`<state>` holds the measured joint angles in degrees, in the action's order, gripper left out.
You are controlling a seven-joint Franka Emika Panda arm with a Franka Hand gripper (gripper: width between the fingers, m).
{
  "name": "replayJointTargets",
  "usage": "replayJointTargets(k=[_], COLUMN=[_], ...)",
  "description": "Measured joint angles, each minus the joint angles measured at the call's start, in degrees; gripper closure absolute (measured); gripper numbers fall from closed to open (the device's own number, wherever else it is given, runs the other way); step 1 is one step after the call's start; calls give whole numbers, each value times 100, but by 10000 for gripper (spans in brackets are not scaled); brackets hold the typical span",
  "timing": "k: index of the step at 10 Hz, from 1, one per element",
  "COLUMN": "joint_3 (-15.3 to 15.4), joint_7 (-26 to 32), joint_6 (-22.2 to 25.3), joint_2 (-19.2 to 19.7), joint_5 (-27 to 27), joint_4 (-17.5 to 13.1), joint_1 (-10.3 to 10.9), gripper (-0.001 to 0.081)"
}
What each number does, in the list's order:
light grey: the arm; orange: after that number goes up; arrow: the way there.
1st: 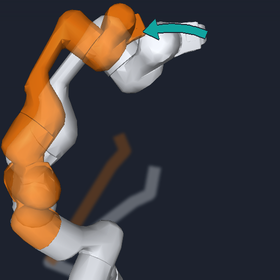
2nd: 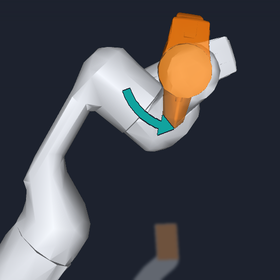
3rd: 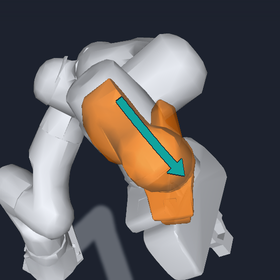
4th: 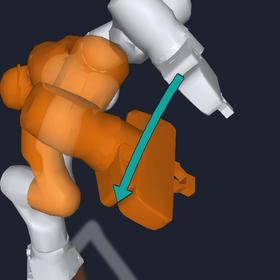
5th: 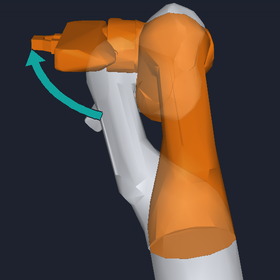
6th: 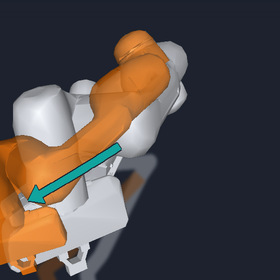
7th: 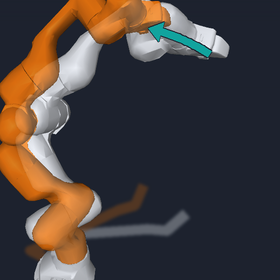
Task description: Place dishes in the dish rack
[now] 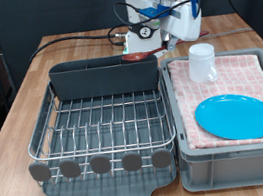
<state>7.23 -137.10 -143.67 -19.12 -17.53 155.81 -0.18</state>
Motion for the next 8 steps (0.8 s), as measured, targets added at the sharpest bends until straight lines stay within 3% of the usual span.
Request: replayJointTargets(k=[6, 8], joint_3=[-488, -516], joint_7=[-40, -46], joint_6=[1027, 932], joint_2=[-1398, -1331], joint_5=[170, 169], joint_4=[512, 497], joint_1=[2, 2], gripper=[719, 719])
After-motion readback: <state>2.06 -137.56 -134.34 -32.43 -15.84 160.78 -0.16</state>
